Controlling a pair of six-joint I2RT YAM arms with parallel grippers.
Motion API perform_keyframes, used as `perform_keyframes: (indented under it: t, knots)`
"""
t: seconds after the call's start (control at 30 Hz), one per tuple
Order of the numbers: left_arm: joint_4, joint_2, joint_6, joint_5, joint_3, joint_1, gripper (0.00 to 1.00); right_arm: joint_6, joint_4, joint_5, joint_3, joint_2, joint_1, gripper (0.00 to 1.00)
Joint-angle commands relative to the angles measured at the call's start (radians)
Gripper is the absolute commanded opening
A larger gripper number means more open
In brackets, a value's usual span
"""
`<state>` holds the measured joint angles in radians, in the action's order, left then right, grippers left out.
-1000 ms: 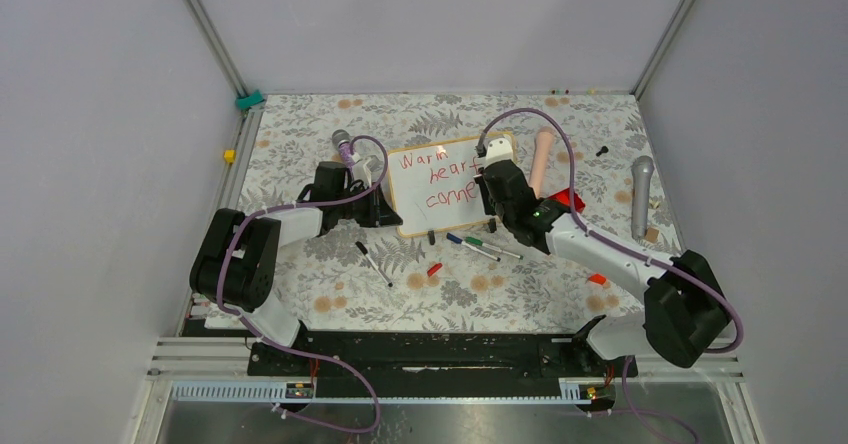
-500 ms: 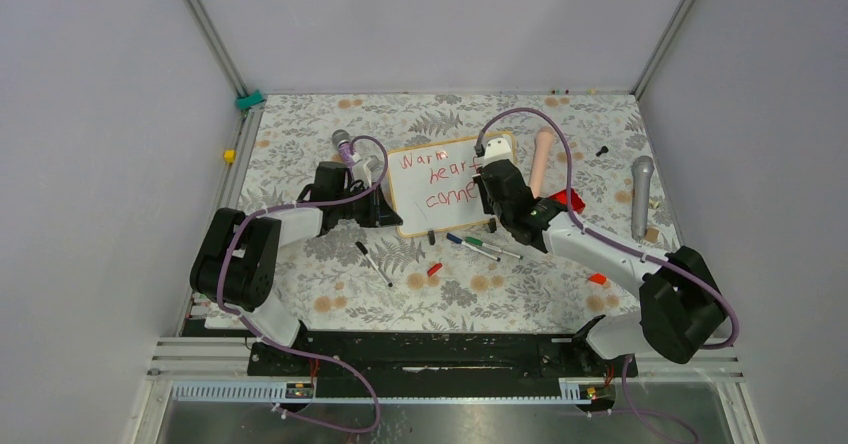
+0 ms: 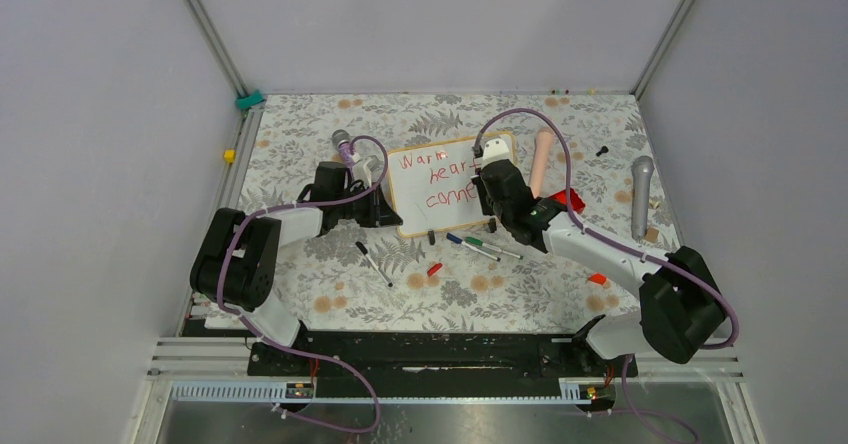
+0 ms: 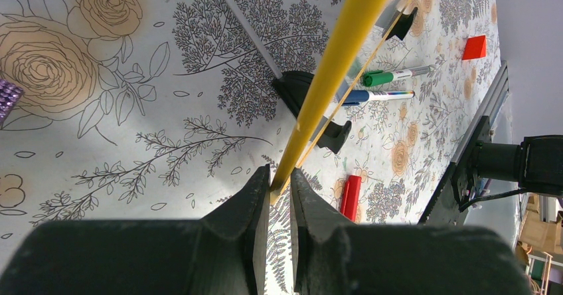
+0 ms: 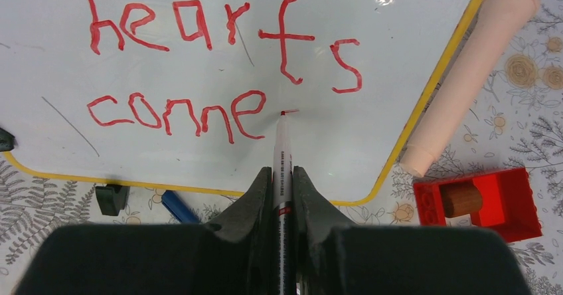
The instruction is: Write a sentence on the whiteboard
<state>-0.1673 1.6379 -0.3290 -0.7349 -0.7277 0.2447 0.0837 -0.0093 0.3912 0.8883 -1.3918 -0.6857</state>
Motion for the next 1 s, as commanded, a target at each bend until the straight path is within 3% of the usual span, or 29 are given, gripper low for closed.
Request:
perform_keyframes:
  t: [0.0, 0.97]
  knots:
    - [-0.018, 0.009, 0.008, 0.032, -0.035, -0.008, 0.01, -0.005, 0.017, -0.031, 0.028, 0.015, 0.007, 0.0]
    - [-0.015, 0.006, 0.01, 0.033, -0.033, -0.008, 0.01, -0.005, -0.07, 0.018, 0.009, 0.025, 0.006, 0.0]
